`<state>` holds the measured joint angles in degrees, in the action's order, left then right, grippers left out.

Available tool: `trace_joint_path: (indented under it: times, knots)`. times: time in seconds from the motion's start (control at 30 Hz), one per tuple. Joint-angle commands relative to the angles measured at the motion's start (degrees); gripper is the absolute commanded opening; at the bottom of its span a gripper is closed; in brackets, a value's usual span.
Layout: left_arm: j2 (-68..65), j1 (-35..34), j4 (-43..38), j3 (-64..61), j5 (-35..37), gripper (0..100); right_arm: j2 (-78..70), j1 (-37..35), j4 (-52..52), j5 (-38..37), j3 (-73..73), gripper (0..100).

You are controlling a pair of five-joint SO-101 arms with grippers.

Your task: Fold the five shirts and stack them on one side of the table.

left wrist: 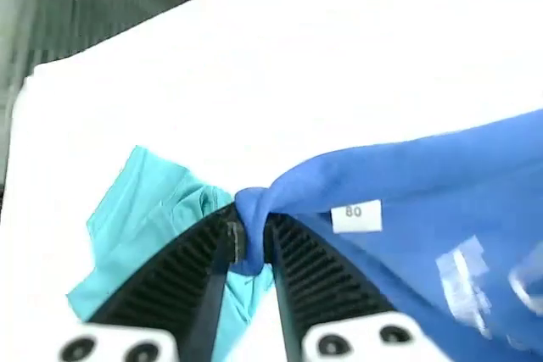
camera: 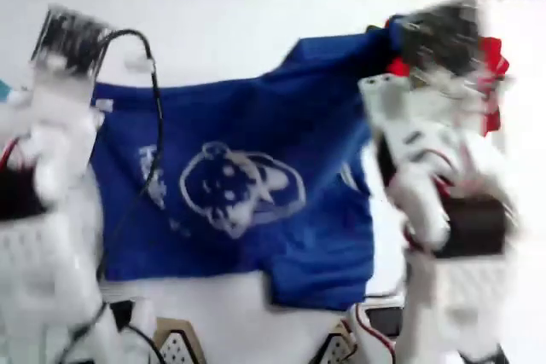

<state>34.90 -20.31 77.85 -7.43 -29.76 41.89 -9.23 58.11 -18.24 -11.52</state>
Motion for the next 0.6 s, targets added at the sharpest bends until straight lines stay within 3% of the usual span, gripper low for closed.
trace_joint_path:
  times: [0.0, 0.2, 0.57]
  knots:
    - [-9.1, -0.4, -6.8, 0.3, -2.4, 2, -2.1, -0.9, -14.7, -1.0, -10.5, 2.0]
    - [-24.9, -0.4, -5.9, 13.6, -3.4, 2, -17.4, -0.7, -16.7, -1.4, -0.1, 2.0]
    - [-49.6, -0.5, 6.3, 41.6, -3.6, 2, -47.3, -1.4, -0.1, -1.1, 34.9, 2.0]
